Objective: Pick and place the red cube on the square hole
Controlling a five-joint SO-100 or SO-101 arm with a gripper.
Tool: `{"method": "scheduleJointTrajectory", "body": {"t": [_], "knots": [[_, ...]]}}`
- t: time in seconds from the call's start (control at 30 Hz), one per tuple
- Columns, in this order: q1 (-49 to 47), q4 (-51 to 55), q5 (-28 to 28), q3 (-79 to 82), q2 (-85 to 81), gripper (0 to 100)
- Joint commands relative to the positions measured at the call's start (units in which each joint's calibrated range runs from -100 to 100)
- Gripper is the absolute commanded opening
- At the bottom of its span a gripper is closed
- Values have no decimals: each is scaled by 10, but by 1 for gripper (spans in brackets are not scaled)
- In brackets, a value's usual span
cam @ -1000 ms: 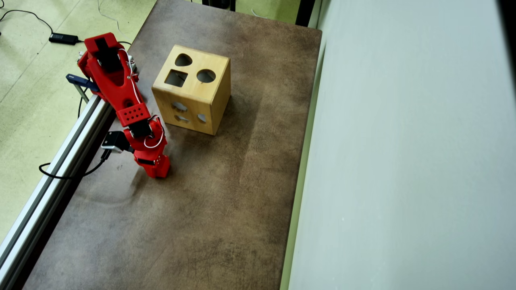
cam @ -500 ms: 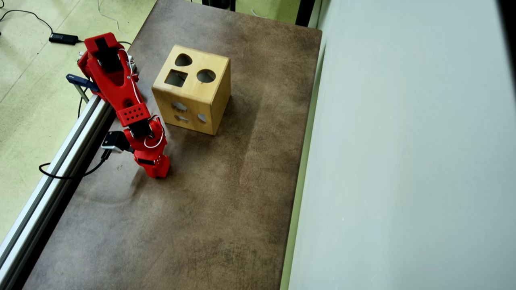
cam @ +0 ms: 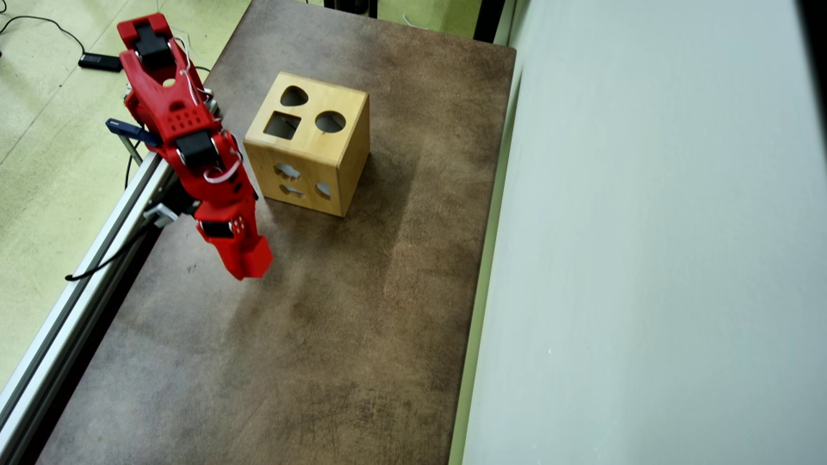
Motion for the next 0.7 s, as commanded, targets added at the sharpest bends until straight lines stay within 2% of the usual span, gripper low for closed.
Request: {"method": "scheduleJointTrajectory", "body": {"t": [0.0,0.47,0.67], "knots": [[-6,-4,7,-14,-144,4],[-12,-11,1,-15,-406,4],[-128,-2,7,-14,-462,4]]}}
